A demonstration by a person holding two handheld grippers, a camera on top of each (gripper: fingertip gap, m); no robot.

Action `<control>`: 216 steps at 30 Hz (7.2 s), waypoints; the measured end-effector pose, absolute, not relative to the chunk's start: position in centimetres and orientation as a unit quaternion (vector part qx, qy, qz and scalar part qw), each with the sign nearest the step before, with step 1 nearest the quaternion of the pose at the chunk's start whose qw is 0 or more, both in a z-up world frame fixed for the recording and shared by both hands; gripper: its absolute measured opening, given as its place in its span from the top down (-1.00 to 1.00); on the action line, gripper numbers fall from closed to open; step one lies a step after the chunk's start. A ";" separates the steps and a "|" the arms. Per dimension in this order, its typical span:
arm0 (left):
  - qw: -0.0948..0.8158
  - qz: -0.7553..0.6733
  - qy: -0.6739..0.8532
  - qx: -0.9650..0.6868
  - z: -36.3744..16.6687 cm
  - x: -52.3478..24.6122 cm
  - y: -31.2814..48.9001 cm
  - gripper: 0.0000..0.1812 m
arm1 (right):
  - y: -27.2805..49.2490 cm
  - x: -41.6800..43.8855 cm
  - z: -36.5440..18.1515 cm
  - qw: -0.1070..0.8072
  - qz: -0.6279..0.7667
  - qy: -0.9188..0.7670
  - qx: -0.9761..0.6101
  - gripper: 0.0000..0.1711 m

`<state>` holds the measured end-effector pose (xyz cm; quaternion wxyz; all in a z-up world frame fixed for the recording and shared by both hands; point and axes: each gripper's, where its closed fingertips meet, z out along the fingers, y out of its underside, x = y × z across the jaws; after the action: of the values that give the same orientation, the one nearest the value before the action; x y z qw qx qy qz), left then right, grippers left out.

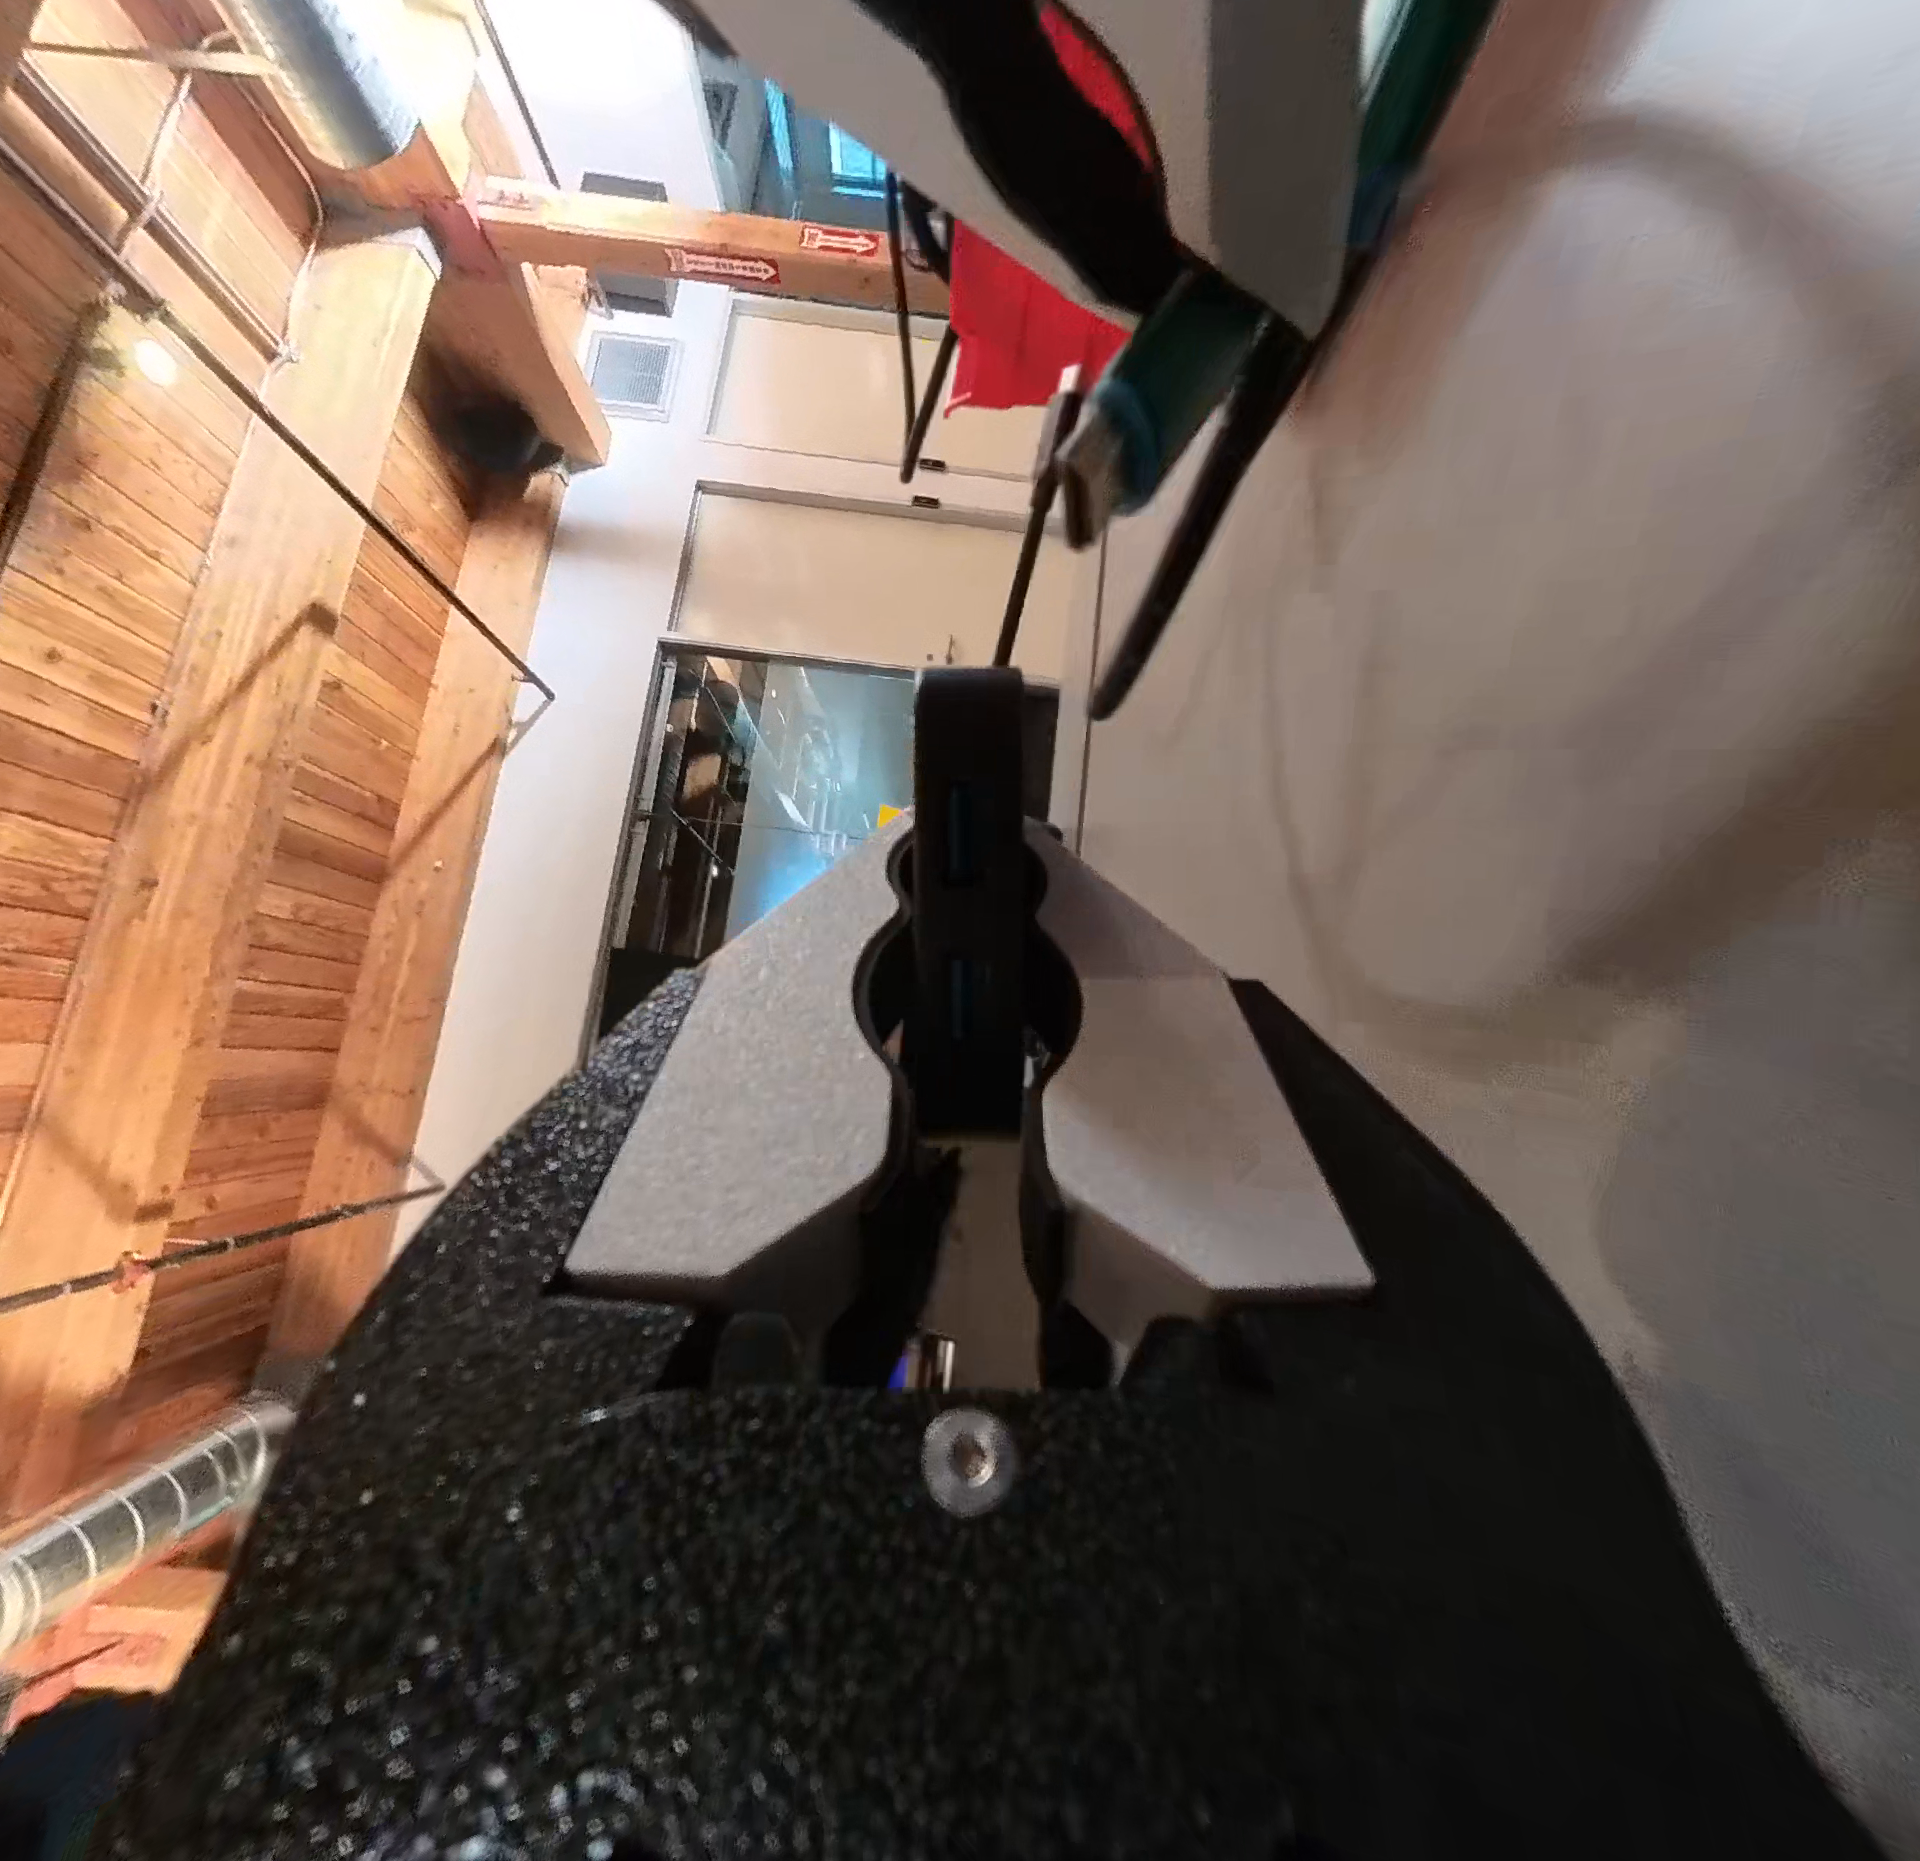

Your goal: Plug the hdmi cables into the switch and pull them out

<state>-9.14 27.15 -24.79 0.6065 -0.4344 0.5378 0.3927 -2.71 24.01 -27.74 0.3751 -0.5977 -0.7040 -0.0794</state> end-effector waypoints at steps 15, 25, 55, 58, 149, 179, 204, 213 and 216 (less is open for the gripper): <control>0.581 0.366 0.574 -0.446 -26.9 -9.1 27.3 0.88 | 21.2 -3.0 -29.3 0.188 0.226 -0.698 -0.653 0.52; 0.577 0.353 0.584 -0.449 -27.4 -9.0 27.2 0.88 | 21.2 -1.8 -31.6 0.105 0.361 -0.724 -0.579 0.64; 0.566 0.370 0.639 -0.367 -28.7 -8.9 26.1 0.88 | 20.6 -3.5 -30.5 0.067 0.429 -0.628 -0.645 0.93; 0.566 0.364 0.646 -0.362 -28.8 -8.6 25.9 0.88 | 20.1 -3.3 -30.6 0.055 0.426 -0.635 -0.641 0.93; 0.386 0.415 0.551 -0.613 -30.2 -12.8 27.5 0.90 | 24.2 -8.2 -29.9 0.430 0.155 -0.698 -0.551 0.85; 0.338 0.379 0.538 -0.673 -31.3 -13.1 27.5 0.88 | 24.7 -8.8 -29.9 0.450 0.151 -0.695 -0.541 0.87; 0.437 0.314 0.607 -0.585 -30.1 -10.5 25.5 0.90 | 25.7 -7.1 -30.6 0.456 0.116 -0.744 -0.475 0.88; 0.413 0.372 0.602 -0.574 -30.2 -10.5 25.8 0.90 | 26.0 -7.3 -31.0 0.463 0.048 -0.745 -0.478 0.88; 0.428 0.349 0.595 -0.584 -30.1 -10.5 25.9 0.89 | 26.1 -7.4 -30.8 0.463 0.074 -0.738 -0.485 0.88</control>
<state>-10.51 25.91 -30.11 0.4285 -0.5841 0.5945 0.3490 -7.36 26.13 -30.75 0.4631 -0.4852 -0.7380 0.0743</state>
